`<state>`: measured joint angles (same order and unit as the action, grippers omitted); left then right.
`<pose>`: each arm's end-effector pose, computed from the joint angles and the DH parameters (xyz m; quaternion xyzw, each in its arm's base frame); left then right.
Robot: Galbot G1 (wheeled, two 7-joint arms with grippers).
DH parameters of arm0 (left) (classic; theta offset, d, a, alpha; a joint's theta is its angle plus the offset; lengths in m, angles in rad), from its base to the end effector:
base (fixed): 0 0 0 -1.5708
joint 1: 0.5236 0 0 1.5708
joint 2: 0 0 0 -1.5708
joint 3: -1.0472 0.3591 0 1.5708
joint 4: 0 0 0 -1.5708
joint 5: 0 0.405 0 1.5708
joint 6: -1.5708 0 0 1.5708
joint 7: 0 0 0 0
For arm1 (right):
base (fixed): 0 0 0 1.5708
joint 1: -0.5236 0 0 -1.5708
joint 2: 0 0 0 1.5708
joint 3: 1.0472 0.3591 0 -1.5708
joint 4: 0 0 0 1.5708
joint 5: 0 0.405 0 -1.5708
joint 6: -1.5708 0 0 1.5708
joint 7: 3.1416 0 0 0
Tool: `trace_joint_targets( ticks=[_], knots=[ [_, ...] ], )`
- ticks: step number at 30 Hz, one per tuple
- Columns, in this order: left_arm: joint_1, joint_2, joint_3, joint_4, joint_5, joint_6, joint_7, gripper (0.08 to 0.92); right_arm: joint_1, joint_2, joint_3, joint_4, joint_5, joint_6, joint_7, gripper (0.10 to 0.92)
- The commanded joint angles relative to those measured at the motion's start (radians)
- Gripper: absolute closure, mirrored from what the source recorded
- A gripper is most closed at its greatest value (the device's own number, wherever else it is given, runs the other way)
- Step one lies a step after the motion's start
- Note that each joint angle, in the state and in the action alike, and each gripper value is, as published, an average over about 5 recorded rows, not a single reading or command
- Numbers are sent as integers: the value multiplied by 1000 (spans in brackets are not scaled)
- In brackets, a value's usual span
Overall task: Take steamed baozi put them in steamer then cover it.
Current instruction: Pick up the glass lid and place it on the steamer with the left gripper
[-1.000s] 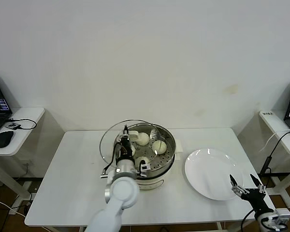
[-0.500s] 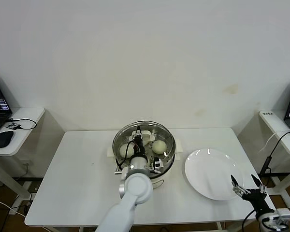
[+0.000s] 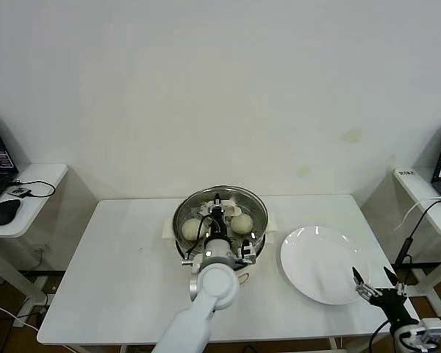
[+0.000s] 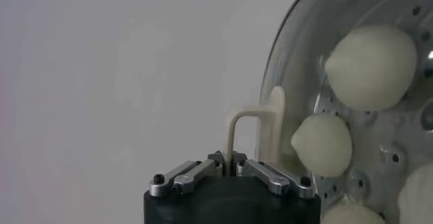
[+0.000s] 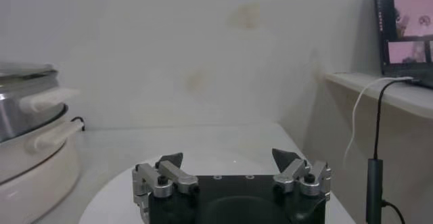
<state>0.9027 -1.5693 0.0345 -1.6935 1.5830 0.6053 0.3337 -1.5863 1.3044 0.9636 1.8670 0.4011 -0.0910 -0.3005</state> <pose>0.3820 -0.2124 -0.2575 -0.0165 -0.7292 -0.6829 0.0400 0.2038 -0.2226 -0.3421 -0.0114 -0.9947 -0.0126 0.1018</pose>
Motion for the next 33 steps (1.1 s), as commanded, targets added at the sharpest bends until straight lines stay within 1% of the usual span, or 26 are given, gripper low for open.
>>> trace_joint_targets(
  ticks=[1,26,29,33],
  knots=[
    [0,-3,-1,20,26,0,-5,867,2,0,0,-3,1,1,-1,203],
    [17,10,-2,0,32,-2,-10,867,-1,2,1,-6,-2,5,-3,203],
    [20,13,1,-18,23,-2,-9,839,-1,2,1,-7,-2,6,-4,203],
    [28,21,5,-50,20,-2,7,732,0,3,1,-8,-2,7,-4,203]
  ],
)
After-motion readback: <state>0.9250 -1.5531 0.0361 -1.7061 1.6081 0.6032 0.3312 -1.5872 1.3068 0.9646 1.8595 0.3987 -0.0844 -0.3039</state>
